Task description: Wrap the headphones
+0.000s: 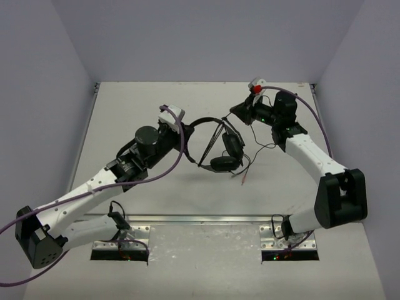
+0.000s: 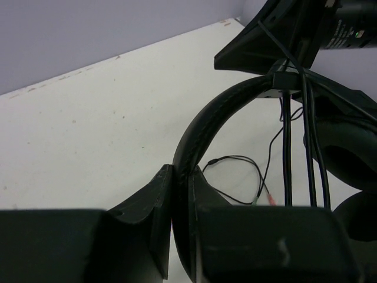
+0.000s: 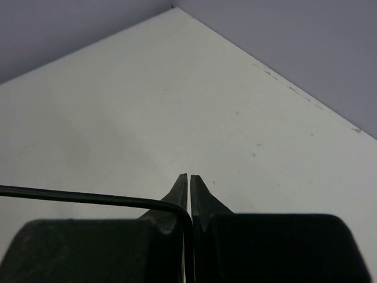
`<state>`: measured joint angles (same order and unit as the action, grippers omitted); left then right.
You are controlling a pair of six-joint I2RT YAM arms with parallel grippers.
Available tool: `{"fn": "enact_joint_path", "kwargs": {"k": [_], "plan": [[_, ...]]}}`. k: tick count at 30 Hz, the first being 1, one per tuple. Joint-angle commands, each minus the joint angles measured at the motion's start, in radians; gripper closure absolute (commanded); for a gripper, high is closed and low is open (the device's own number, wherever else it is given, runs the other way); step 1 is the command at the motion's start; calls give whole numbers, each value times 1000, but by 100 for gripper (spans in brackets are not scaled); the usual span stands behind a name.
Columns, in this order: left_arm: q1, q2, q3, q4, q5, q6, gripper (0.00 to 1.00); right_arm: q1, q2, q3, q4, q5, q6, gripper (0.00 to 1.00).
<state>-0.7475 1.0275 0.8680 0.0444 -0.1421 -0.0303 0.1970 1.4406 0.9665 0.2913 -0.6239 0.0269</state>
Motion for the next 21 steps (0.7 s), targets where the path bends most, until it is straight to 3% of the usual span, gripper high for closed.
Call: {"fn": "enact_joint_path", "kwargs": {"k": [1,3,9,13,15,17,21], "plan": [[-21,-99,68,98,53,-112,100,-41,47,-29,228,-120,180,96],[-21,-119,87,130,65,-149,100,-38,78,-44,360,-224,309,87],[-21,-72,222,138,110,-212,100,2,165,-84,780,-382,680,76],[-21,-57,296,156,-49,-260,100,70,211,-116,969,-379,832,73],[-21,-21,351,135,-122,-267,100,131,222,-124,1000,-363,826,81],[-20,37,471,60,-160,-269,100,194,241,-115,935,-330,766,97],[-21,118,595,-10,-361,-281,100,262,276,-143,959,-300,763,99]]}}
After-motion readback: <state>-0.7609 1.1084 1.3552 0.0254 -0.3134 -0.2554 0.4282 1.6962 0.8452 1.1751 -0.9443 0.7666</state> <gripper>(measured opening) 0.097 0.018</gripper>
